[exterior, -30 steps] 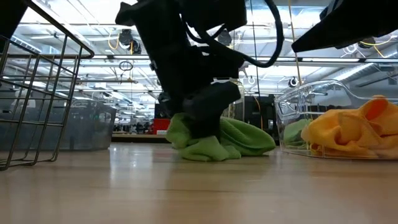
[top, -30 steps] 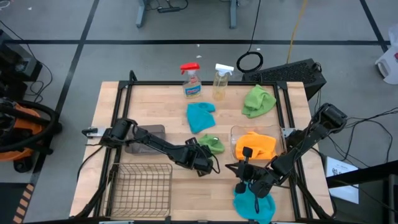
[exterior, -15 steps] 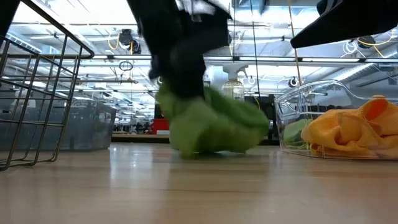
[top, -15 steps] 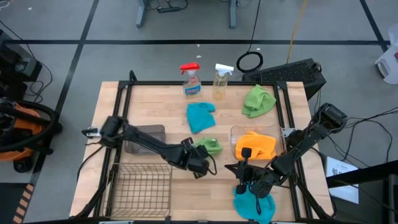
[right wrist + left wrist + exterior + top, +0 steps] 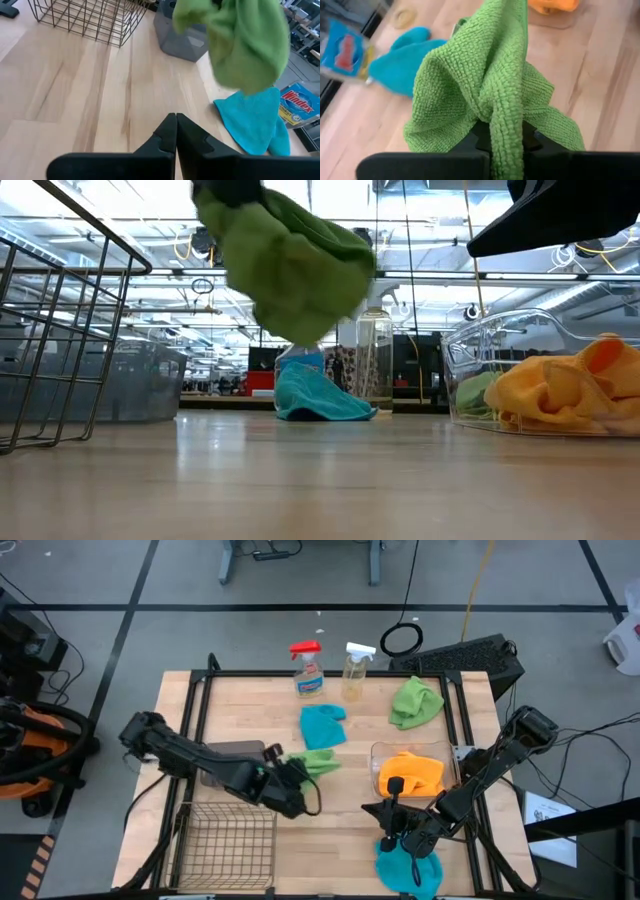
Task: Sort microfiber towel by color & place in baskets
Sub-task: Put the bottom green microfiber towel into the black bin
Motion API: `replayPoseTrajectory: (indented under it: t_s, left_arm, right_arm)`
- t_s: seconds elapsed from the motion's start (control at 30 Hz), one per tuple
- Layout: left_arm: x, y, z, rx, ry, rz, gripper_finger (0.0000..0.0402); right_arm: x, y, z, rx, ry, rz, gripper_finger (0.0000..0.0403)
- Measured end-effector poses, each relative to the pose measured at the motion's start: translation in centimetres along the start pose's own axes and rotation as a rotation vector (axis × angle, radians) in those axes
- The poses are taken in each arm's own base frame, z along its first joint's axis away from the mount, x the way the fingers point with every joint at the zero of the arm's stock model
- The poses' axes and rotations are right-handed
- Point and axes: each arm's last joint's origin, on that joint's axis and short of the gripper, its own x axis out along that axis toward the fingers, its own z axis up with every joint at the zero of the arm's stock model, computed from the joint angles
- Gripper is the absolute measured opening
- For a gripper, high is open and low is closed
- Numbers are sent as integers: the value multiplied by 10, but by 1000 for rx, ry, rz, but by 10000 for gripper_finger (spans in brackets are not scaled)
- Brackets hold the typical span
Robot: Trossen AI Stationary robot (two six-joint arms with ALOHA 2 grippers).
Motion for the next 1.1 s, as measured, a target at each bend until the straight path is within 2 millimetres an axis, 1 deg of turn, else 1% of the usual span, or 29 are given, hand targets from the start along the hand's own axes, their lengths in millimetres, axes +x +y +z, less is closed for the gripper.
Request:
replayPoseTrajectory:
  t_s: [0.23, 0.4, 0.5, 0.6, 0.77, 1.1]
  left_arm:
    - [-44, 28, -15, -5, 56, 29, 31]
    - [-71, 47, -27, -10, 91, 40, 31]
    - [-86, 60, -34, -35, 113, 55, 31]
    - [-96, 71, -40, -49, 131, 72, 31]
    - [-105, 81, -50, -30, 160, 55, 31]
    - [-95, 88, -70, -6, 254, 46, 31]
  right_arm:
    - [0, 0, 0, 28, 0, 2, 0]
    - [0, 0, 0, 33, 1, 5, 0]
    - [0, 0, 0, 34, 1, 5, 0]
    - [0, 0, 0, 34, 1, 5, 0]
    - [0, 0, 0, 34, 1, 5, 0]
    - [0, 0, 0, 34, 1, 6, 0]
